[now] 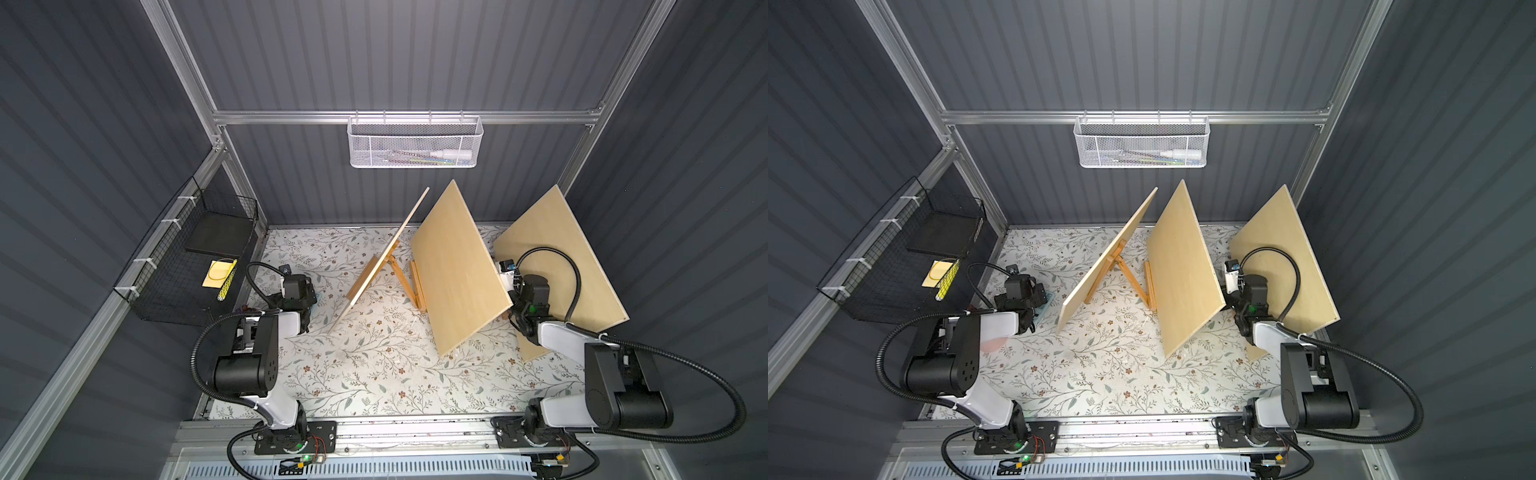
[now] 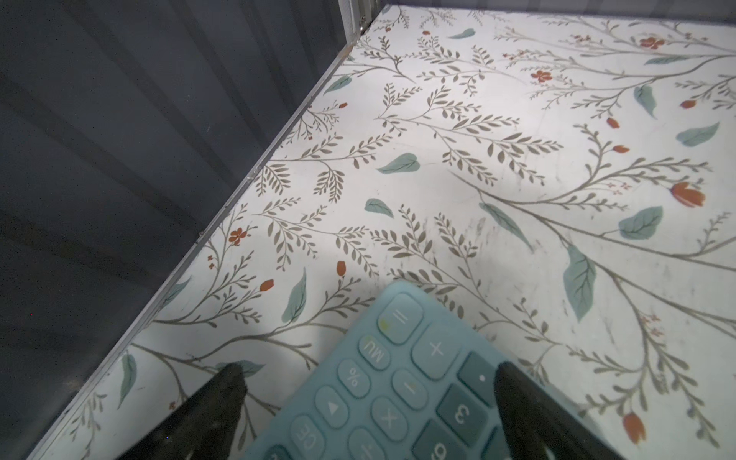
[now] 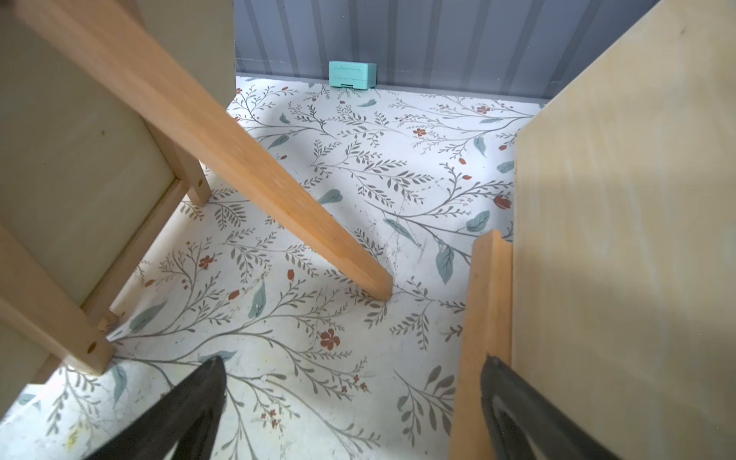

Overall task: Assemble the easel
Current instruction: Reset both arms

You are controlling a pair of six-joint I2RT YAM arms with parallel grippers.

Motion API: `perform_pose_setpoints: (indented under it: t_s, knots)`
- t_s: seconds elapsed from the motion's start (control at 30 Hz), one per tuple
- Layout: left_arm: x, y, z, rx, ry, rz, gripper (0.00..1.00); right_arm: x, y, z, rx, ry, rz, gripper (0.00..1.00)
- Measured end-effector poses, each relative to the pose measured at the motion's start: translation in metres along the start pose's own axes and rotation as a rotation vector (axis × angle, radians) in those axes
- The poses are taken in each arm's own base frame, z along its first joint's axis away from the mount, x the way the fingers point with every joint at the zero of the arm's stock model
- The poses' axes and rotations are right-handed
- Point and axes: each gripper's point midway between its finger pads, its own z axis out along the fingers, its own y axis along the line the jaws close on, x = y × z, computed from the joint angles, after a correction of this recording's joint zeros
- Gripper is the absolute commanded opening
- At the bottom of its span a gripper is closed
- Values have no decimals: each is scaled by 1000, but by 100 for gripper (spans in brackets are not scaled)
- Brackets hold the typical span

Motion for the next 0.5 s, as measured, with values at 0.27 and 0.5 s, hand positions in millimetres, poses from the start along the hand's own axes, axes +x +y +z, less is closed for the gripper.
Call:
perform_pose_setpoints:
  t_s: [0.27,0.5]
  knots:
    - [13,0,-10,37,-28,-23,99,22,-18,1,14,-60,49,99]
    - [1,-13,-8,94,-82,-43,99,22,-26,1,80,-71,70,99]
